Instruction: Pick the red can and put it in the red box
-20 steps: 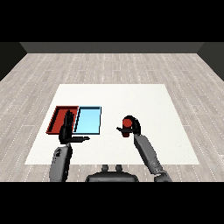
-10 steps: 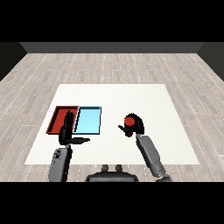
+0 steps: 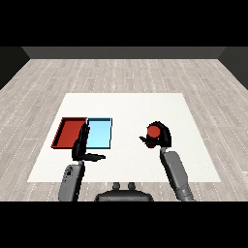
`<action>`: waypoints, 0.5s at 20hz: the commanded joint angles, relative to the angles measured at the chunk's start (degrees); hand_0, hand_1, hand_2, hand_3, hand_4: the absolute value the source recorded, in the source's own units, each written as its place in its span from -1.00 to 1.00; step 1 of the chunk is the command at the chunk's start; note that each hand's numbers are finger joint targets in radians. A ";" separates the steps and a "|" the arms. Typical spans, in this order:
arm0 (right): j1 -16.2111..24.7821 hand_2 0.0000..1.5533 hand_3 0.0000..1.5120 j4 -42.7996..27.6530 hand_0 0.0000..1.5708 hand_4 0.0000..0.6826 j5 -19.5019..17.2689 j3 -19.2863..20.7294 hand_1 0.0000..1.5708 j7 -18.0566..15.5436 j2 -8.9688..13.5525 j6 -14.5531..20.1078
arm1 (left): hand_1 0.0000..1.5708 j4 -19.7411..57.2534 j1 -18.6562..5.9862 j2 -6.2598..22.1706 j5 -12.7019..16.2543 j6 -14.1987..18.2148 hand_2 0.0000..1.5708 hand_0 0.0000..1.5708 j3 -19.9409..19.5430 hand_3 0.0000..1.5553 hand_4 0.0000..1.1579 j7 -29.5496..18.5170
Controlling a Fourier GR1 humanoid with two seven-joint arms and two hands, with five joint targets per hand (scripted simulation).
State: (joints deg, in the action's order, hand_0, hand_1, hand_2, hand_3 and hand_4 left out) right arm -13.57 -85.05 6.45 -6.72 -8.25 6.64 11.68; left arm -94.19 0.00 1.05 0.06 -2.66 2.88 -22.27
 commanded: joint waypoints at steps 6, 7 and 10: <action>-5.68 0.88 0.86 -4.61 0.98 0.79 -5.81 -6.93 0.98 3.35 -6.42 10.49 | -1.00 -1.75 -3.24 -1.03 1.89 -2.41 -1.00 -1.00 3.86 -1.00 -1.00 6.79; -9.12 0.88 0.86 1.57 0.98 0.79 -4.11 -9.36 0.98 0.42 -6.47 13.76 | -1.00 0.67 -4.64 -1.03 2.08 -0.91 -1.00 -1.00 5.64 -1.00 -1.00 5.30; -10.31 0.88 0.86 -2.73 0.99 0.76 -5.20 -9.61 0.99 3.44 -6.56 15.88 | -1.00 0.53 -4.92 -1.02 -0.84 1.33 -1.00 -1.00 9.60 -1.00 -1.00 7.09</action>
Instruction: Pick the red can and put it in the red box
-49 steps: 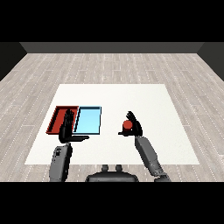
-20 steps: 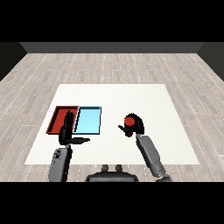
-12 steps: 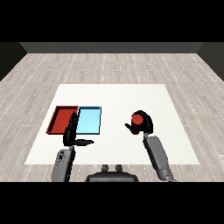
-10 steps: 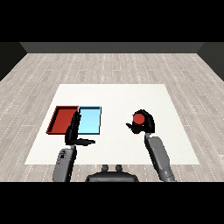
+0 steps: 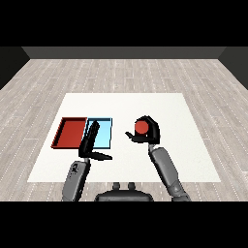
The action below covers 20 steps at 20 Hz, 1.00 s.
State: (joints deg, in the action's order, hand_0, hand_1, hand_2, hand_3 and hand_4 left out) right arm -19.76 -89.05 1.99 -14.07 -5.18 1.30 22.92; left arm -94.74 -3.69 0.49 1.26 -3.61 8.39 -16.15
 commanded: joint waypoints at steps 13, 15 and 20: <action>-4.72 0.91 0.88 -0.83 1.00 0.86 -0.83 -6.67 1.00 -2.85 -1.30 7.00 | -1.00 5.27 -6.00 -0.49 2.40 7.18 -1.00 -1.00 13.37 -1.00 -1.00 4.54; -4.43 0.91 0.88 -0.88 1.00 0.90 -2.24 -0.88 1.00 -1.84 -1.30 1.90 | -1.00 4.72 -6.98 -0.49 3.46 4.84 -1.00 -1.00 9.23 -1.00 -1.00 6.67; 0.37 0.90 0.87 -4.48 1.00 0.92 -3.48 -7.38 1.00 -3.34 -1.30 5.29 | -1.00 9.91 -7.93 -0.49 5.45 9.36 -1.00 -1.00 16.20 -1.00 -1.00 4.77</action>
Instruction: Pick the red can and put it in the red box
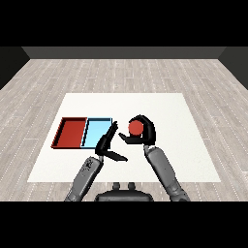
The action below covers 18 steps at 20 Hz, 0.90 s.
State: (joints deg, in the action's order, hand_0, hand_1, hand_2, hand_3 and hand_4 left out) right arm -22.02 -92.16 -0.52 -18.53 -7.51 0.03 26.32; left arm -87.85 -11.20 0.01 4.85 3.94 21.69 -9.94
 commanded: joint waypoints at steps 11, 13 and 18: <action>0.96 0.90 0.87 0.93 1.00 0.87 3.00 -3.74 1.00 -3.49 -0.02 0.78 | -1.00 5.44 -3.30 -0.01 8.07 5.86 -1.00 -1.00 8.72 -1.00 -1.00 0.05; -3.31 0.90 0.86 0.83 1.00 0.84 2.24 -3.41 1.00 -1.05 -0.03 1.40 | -1.00 5.40 -7.39 -0.01 8.93 10.56 -1.00 -1.00 10.83 -1.00 -1.00 2.48; 0.36 0.90 0.87 0.61 1.00 0.84 3.13 -3.35 1.00 -3.82 -0.03 -1.20 | -1.00 9.15 -8.67 -0.01 9.36 7.87 -1.00 -1.00 8.01 -1.00 -1.00 1.39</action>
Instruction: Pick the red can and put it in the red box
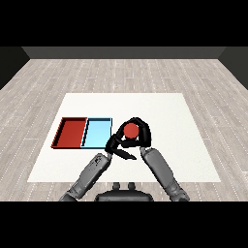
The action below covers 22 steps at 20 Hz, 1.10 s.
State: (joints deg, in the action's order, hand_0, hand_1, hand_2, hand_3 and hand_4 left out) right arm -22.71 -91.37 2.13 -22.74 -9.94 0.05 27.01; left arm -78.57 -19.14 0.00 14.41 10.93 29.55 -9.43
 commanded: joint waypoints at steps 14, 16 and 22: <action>-3.60 0.91 0.86 -1.45 1.00 0.93 1.50 -7.00 1.00 3.58 -0.01 5.79 | -1.00 8.26 -4.27 0.06 3.84 0.74 -1.00 -1.00 1.18 -1.00 -1.00 -9.02; -4.51 0.91 0.86 0.85 1.00 0.88 2.38 -9.03 1.00 -0.04 -0.01 9.09 | -1.00 1.60 -1.41 0.06 6.50 11.47 -1.00 -1.00 2.50 -1.00 -0.09 -7.78; -6.70 0.90 0.86 3.82 1.00 0.83 6.19 -6.50 1.00 -2.10 -0.03 7.06 | 1.00 4.06 -5.96 0.03 5.89 16.47 1.00 1.00 1.23 0.95 0.93 -1.32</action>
State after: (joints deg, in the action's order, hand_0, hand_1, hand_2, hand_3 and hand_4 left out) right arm -26.97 -90.82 5.26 -29.27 -9.68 0.57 33.02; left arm -75.69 -22.00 0.78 19.25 24.46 31.02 -13.50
